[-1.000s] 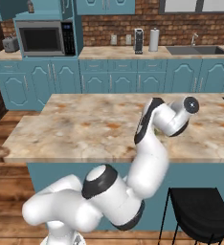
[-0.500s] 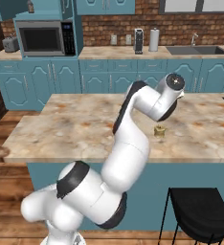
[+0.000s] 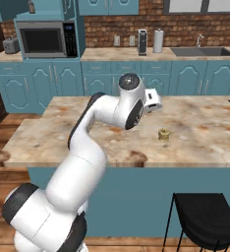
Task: Get the candle and the liquor from the cabinet and move them to the dining counter.
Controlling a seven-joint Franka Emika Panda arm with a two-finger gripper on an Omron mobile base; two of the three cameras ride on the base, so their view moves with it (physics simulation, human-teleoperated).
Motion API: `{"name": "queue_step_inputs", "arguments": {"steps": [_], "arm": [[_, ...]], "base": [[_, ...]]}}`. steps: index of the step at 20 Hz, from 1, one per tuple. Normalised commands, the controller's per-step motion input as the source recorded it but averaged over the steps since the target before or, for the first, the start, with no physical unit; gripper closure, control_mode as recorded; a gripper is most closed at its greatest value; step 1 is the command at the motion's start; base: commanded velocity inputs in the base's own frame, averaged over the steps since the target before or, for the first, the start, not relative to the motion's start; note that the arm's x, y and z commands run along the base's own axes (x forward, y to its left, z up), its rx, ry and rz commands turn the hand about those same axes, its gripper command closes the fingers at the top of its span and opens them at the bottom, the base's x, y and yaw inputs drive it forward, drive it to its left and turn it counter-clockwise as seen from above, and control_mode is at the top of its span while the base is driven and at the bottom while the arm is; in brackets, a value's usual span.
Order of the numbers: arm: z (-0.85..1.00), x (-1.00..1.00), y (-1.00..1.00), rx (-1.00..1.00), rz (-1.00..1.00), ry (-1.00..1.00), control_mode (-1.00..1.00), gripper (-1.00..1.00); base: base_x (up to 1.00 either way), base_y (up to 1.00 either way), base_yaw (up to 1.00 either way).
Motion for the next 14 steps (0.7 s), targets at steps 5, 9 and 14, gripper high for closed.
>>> {"name": "queue_step_inputs", "arguments": {"steps": [5, 9, 14], "arm": [[-0.57, -0.58, 0.34, 0.0, -0.22, 0.16, -1.0, -1.0], [-0.17, -0.32, 0.2, 0.0, -0.08, 0.17, -1.0, -1.0], [0.79, -0.12, 0.24, 0.01, 0.0, 0.0, -1.0, -1.0]], "base": [[0.0, 0.0, 0.0], [0.0, 0.0, 0.0], [0.0, 0.0, 0.0]]}}
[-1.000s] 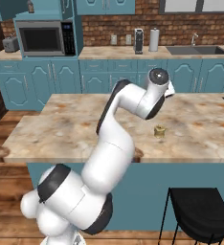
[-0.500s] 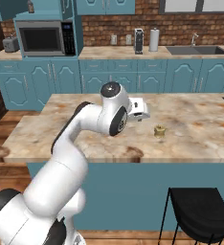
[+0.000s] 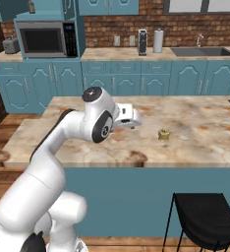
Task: Get the candle and the liquor from the cabinet and move them to the dining counter.
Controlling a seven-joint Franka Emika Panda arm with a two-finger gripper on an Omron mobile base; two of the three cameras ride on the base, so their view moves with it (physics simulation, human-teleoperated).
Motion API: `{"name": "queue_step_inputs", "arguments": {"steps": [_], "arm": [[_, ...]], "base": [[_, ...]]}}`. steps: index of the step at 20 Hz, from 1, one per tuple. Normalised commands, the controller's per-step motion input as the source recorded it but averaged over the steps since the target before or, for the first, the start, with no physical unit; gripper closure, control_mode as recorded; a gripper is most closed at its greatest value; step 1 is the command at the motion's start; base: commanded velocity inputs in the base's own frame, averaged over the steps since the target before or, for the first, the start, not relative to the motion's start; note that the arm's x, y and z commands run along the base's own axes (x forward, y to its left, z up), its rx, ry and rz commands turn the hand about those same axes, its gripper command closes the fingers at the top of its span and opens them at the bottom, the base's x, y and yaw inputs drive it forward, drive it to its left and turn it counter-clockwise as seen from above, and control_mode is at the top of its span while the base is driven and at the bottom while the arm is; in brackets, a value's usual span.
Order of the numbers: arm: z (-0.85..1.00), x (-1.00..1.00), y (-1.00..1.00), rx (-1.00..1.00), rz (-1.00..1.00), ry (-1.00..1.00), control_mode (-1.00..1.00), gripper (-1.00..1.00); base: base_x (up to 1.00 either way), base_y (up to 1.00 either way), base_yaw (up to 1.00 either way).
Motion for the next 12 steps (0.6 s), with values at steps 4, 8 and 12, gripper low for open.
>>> {"name": "queue_step_inputs", "arguments": {"steps": [4, 8, 12], "arm": [[0.83, -0.18, 0.58, 0.0, 0.0, 0.0, -1.0, -1.0], [0.69, -0.43, 0.65, 0.02, 0.0, 0.05, -1.0, -1.0], [0.54, -0.64, 0.46, 0.08, 0.0, 0.02, -1.0, -1.0]], "base": [[0.0, 0.0, 0.0], [0.0, 0.0, 0.0], [0.0, 0.0, 0.0]]}}
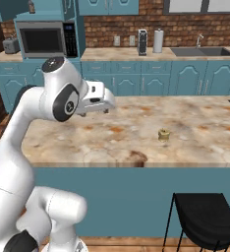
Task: Get the candle and the liquor from the cabinet and move them to the dining counter.
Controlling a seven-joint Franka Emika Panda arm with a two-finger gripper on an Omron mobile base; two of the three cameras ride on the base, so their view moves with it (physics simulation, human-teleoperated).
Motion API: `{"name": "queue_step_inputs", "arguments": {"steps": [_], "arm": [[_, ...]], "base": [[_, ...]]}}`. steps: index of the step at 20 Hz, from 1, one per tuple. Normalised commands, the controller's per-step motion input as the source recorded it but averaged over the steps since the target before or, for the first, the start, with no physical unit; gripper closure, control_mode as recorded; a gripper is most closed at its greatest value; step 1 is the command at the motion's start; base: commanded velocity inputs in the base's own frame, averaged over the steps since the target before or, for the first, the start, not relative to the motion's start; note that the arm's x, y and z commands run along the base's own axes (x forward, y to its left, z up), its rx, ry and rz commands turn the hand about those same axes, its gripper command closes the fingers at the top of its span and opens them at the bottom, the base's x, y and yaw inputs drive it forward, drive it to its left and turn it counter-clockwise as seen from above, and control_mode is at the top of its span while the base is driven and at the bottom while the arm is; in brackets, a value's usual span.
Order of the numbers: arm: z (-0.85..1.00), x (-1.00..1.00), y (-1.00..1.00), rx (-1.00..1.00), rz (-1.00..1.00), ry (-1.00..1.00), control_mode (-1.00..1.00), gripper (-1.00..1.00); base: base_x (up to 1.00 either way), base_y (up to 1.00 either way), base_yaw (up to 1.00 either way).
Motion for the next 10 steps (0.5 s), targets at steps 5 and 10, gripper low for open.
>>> {"name": "queue_step_inputs", "arguments": {"steps": [5, 10], "arm": [[0.24, -0.87, 0.25, 0.13, 0.0, -0.01, -1.0, -1.0], [0.0, -0.9, 0.24, 0.03, 0.02, -0.13, -1.0, -1.0]], "base": [[0.0, 0.0, 0.0], [0.0, 0.0, 0.0]]}}
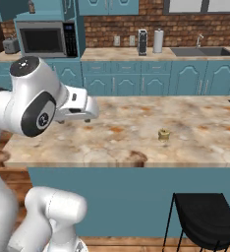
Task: Get the candle and the liquor from the cabinet and move them to the dining counter.
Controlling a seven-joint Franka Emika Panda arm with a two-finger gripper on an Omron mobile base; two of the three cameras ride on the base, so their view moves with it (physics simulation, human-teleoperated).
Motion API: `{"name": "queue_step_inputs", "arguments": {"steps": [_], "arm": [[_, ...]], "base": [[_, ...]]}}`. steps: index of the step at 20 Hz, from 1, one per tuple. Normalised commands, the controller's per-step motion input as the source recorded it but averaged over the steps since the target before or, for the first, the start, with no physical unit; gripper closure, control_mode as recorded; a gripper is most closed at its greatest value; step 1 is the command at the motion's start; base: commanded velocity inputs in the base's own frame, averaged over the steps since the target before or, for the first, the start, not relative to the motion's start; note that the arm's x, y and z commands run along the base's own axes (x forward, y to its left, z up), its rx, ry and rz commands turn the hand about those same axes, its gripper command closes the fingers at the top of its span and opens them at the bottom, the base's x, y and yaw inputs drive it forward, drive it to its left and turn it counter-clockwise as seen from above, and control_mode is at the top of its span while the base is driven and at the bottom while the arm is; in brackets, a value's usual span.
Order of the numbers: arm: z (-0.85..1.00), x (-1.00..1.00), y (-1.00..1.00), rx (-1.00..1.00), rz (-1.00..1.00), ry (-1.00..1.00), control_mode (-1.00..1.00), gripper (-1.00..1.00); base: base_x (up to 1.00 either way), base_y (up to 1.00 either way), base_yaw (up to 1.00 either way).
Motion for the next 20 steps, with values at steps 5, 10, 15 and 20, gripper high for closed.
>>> {"name": "queue_step_inputs", "arguments": {"steps": [5, 10, 15, 20], "arm": [[0.03, -0.68, 0.12, 0.0, 0.02, -0.26, -1.0, -1.0], [0.0, -0.15, 0.0, 0.0, 0.0, -0.06, -1.0, -1.0], [-0.06, -0.06, 0.0, 0.0, 0.0, 0.0, 1.0, -1.0], [0.0, 0.0, 0.0, 0.0, 0.0, 0.0, 1.0, -1.0]], "base": [[0.0, 0.0, 0.0], [0.0, 0.0, 0.0], [-0.13, 0.15, 0.02], [-0.19, 0.94, 0.08]]}}
